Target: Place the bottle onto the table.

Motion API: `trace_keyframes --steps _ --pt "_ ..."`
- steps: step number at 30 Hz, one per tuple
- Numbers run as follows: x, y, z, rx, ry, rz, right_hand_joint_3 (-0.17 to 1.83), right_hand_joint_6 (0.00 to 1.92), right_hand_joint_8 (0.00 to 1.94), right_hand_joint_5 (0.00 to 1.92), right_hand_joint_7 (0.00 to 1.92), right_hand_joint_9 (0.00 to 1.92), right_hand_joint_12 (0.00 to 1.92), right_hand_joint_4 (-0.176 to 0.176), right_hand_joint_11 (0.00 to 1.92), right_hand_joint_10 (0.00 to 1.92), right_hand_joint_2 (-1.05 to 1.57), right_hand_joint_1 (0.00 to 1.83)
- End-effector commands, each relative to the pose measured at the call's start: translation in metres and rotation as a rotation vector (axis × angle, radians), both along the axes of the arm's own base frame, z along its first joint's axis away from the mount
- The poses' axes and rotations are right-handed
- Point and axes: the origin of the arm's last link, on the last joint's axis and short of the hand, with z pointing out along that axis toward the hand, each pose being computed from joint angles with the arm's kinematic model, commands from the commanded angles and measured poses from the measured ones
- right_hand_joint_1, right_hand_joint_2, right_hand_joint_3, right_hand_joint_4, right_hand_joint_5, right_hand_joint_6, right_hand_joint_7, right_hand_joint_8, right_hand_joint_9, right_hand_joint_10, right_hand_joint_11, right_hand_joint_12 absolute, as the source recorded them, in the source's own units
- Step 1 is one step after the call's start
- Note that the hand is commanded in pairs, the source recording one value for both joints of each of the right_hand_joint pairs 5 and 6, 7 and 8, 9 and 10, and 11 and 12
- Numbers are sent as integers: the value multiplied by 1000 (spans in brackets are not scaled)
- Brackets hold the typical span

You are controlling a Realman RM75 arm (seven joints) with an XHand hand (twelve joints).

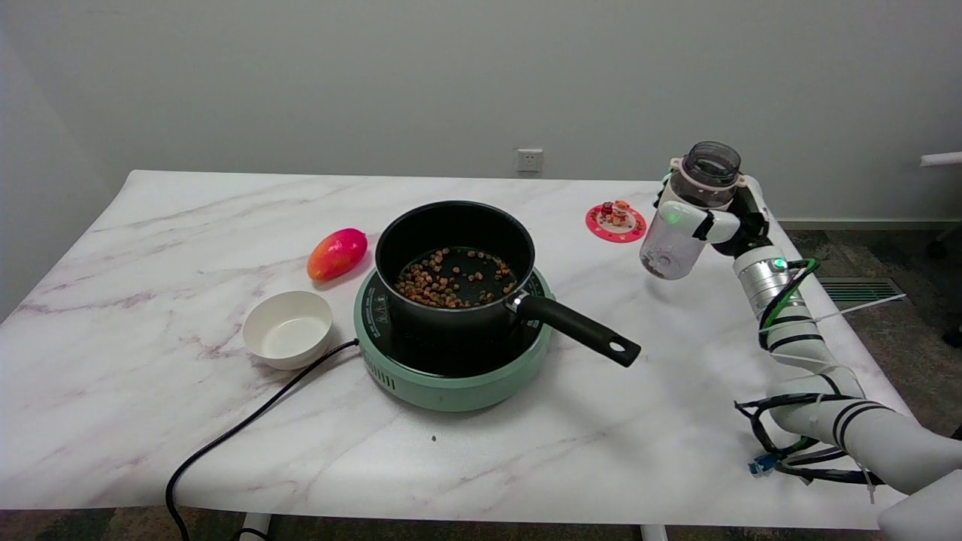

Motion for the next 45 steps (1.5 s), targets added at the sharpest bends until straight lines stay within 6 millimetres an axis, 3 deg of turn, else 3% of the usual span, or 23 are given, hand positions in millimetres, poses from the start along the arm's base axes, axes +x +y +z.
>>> trace_keyframes --steps 1,15,17,18,26,27,30,32,34,36,39,45 --pt "-23 -1 -16 1 30 -46 686 1878 1798 1878 1798 1304 1140 0 1140 1304 692 1506" --pt "-44 6 -28 -15 22 -86 721 1853 1778 1853 1778 1285 1118 0 1118 1285 635 1509" --pt "-27 -9 -62 157 -42 17 729 1851 1777 1851 1777 1283 1116 0 1116 1283 628 1510" --pt "-45 7 -28 -17 22 -88 732 1850 1776 1850 1776 1282 1116 0 1116 1282 624 1510" --pt "-45 7 -27 -18 22 -87 756 1859 1773 1859 1773 1279 1114 0 1114 1279 601 1510" --pt "-44 7 -28 -18 23 -85 849 1837 1774 1837 1774 1276 1112 0 1112 1276 518 1494" --pt "-43 7 -27 -20 30 -79 1373 1546 1658 1546 1658 1212 1014 0 1014 1212 -96 1416" --pt "-42 8 -27 -24 34 -77 1676 1121 1380 1121 1380 1051 748 0 748 1051 -585 1354" --pt "-42 8 -26 -26 34 -74 1667 868 1236 868 1236 927 559 0 559 927 -776 1333" --pt "-41 7 -26 -26 35 -72 1499 642 1092 642 1092 811 438 0 438 811 -869 1340" --pt "-40 7 -25 -26 38 -69 1315 544 956 544 956 702 399 0 399 702 -887 1344" --pt "-37 7 -23 -27 44 -64 1268 463 735 463 735 567 386 0 386 567 -931 1330"
